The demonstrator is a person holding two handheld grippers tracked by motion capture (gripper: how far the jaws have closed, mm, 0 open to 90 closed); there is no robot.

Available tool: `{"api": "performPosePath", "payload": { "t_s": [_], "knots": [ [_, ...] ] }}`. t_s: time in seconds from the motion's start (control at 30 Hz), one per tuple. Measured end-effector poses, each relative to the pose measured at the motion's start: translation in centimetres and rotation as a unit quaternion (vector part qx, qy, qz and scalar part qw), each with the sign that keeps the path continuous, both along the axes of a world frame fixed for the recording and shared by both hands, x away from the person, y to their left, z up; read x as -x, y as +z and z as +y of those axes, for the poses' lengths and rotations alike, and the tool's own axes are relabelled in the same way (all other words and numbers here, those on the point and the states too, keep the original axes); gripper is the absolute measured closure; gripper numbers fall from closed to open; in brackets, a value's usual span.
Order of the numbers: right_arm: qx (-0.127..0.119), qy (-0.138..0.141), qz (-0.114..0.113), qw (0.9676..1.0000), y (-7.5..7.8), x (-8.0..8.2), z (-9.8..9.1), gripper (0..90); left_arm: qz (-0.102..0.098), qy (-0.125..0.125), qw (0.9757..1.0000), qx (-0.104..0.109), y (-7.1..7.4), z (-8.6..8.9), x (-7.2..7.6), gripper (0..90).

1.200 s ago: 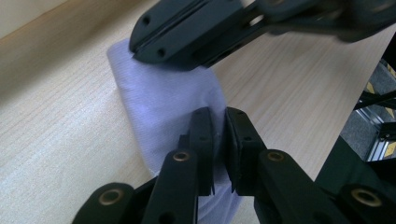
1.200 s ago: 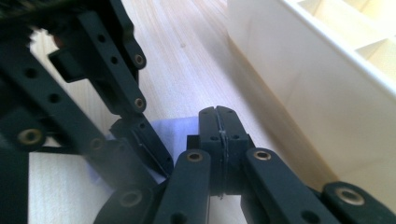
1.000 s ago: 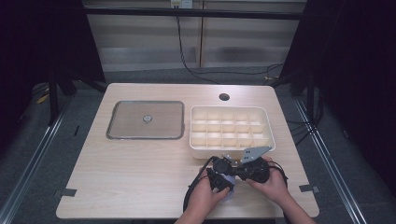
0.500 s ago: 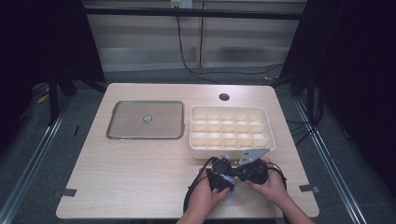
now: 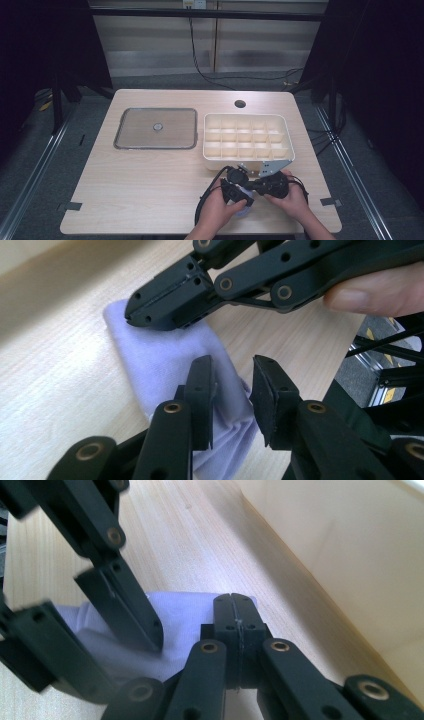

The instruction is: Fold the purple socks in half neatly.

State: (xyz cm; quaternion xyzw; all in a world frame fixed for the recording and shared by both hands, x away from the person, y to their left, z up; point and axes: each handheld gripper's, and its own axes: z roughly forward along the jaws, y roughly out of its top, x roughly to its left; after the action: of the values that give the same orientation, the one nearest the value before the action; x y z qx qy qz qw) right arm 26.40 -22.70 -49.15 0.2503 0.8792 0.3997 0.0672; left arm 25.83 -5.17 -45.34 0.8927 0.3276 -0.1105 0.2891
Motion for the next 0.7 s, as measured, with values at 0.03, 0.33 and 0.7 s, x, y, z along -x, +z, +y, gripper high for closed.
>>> {"api": "performPosePath", "payload": {
  "t_s": [0.03,0.33,0.7],
  "knots": [
    [0.0,-0.001,0.002,1.0,0.0,0.0,0.0,90.0,-0.003,-0.001,1.0,0.0,0.3,0.1,-0.1,69.4],
    [-0.003,-0.005,0.002,1.0,0.0,0.0,0.0,90.0,-0.013,0.012,0.9997,0.014,1.8,1.4,-0.9,64.9],
    [-0.004,-0.007,0.004,1.0,0.0,0.0,0.0,90.0,-0.02,0.03,0.9994,0.003,1.7,1.7,-1.7,72.0]
  ]
}}
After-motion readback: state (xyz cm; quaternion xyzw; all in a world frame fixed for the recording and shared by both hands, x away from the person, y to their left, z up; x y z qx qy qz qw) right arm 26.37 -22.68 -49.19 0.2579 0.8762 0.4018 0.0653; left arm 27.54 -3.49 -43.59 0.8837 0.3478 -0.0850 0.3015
